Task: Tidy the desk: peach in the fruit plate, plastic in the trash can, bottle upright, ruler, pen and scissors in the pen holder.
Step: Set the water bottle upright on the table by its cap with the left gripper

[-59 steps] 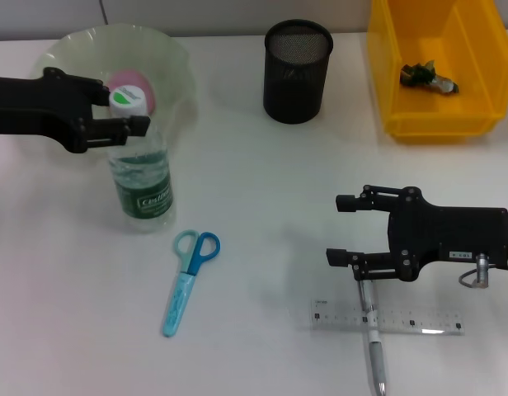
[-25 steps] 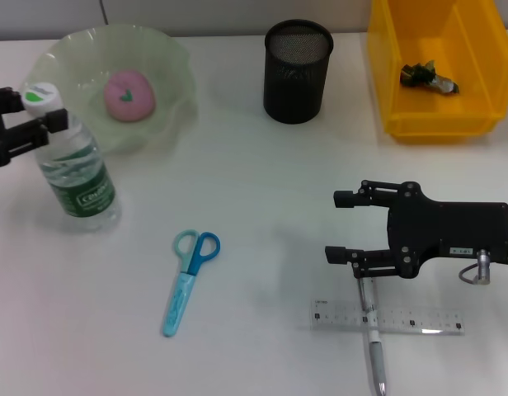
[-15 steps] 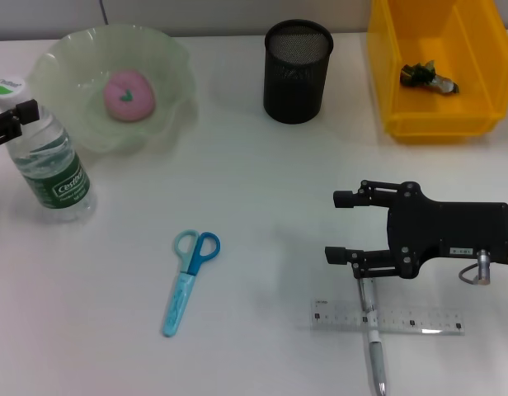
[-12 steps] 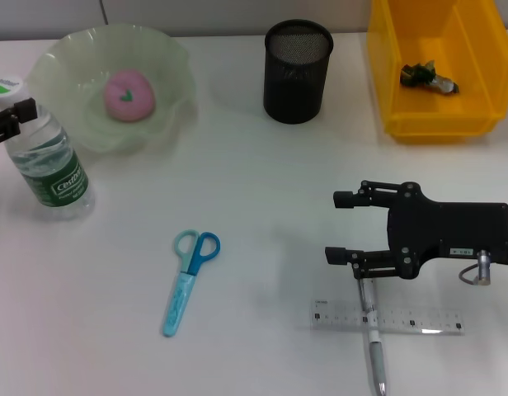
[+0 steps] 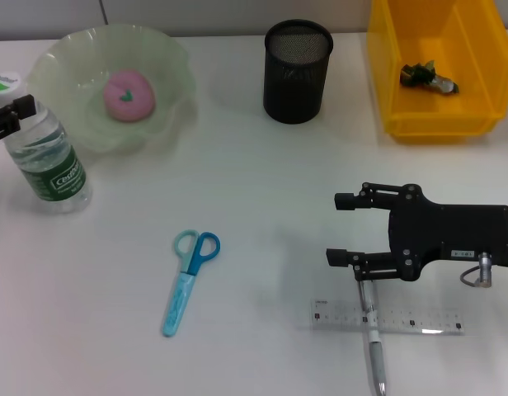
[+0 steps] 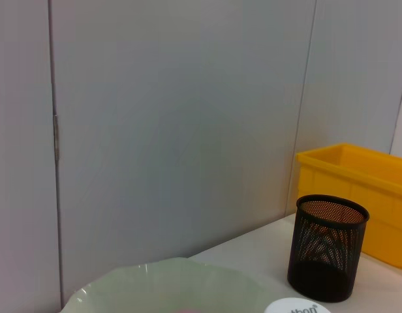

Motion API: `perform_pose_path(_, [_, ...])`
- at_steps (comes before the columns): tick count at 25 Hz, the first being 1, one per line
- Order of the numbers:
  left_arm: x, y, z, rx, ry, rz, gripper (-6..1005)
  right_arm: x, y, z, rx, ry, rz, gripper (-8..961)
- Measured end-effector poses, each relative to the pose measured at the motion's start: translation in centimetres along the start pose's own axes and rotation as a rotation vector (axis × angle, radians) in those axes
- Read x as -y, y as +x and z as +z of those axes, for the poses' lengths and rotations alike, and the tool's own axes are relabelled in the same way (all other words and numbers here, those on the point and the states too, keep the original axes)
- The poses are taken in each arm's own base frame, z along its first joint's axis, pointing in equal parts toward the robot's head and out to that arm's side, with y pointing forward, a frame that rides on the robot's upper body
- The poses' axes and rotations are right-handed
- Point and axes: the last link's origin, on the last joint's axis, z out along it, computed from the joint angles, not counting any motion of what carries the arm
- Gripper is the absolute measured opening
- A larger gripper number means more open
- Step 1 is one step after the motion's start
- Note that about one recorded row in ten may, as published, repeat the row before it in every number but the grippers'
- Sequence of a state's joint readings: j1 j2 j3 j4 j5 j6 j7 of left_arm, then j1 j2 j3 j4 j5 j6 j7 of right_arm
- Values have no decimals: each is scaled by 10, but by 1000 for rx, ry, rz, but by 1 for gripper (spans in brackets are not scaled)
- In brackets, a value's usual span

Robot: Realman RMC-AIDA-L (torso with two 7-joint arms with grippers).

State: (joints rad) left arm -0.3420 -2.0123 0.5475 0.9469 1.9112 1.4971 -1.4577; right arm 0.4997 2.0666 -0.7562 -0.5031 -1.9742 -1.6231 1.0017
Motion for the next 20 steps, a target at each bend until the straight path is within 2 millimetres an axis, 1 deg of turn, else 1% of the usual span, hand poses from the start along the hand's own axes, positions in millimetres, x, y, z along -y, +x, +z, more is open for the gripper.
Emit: perform_pose_path(20, [-1,1,2,-2,0,19,477,0,0,1,2,-2,5,791])
